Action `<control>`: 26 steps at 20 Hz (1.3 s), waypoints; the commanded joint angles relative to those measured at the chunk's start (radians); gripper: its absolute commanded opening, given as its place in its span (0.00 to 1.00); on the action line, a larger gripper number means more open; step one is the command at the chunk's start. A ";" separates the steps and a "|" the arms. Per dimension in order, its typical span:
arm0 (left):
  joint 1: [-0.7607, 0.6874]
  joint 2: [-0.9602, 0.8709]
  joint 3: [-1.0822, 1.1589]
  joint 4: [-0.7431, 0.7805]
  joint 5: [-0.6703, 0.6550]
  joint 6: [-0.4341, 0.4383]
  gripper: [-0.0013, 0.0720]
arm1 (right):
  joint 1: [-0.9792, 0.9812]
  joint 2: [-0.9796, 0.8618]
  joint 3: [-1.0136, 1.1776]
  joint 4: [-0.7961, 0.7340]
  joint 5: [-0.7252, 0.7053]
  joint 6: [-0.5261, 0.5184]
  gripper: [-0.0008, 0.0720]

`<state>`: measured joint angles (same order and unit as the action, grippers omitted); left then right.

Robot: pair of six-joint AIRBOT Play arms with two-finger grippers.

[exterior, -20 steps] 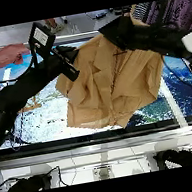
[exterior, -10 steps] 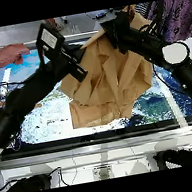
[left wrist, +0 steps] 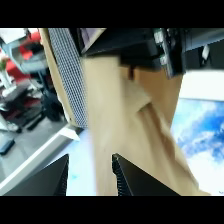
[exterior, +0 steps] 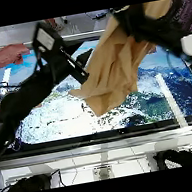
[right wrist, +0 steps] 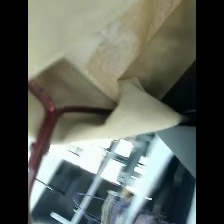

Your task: Fold the clothes and pants, and hang the long-sleeved shirts on hangers.

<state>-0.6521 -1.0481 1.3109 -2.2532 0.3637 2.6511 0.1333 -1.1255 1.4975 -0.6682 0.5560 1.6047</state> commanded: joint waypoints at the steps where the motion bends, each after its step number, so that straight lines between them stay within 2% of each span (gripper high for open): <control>1: 0.002 0.089 0.000 0.002 0.002 -0.019 0.50 | -0.207 0.045 0.113 -0.028 0.150 -0.008 0.05; 7: 0.002 0.247 0.000 0.002 0.002 -0.019 0.50 | -0.713 0.061 0.330 0.048 0.321 0.036 0.05; 11: 0.002 0.272 0.000 0.002 0.013 -0.019 0.50 | -1.048 0.037 0.349 0.348 0.380 0.037 0.05; 14: 0.002 0.262 -0.001 0.002 0.047 -0.019 0.50 | -1.225 0.025 0.350 0.542 0.397 0.024 0.05; 19: 0.002 0.238 -0.002 0.002 0.105 -0.029 0.50 | -1.384 0.007 0.349 0.689 0.342 0.053 0.05; 22: 0.002 0.229 -0.002 0.002 0.129 -0.049 0.50 | -1.418 -0.025 0.350 0.846 0.259 0.063 0.05; 26: 0.002 0.214 -0.002 0.002 0.145 -0.065 0.50 | -1.417 -0.075 0.410 0.951 0.169 0.064 0.05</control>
<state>-0.6506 -0.8242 1.3090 -2.2509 0.4915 2.6049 -1.2690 -1.1683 1.8725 0.1658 0.7998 1.6634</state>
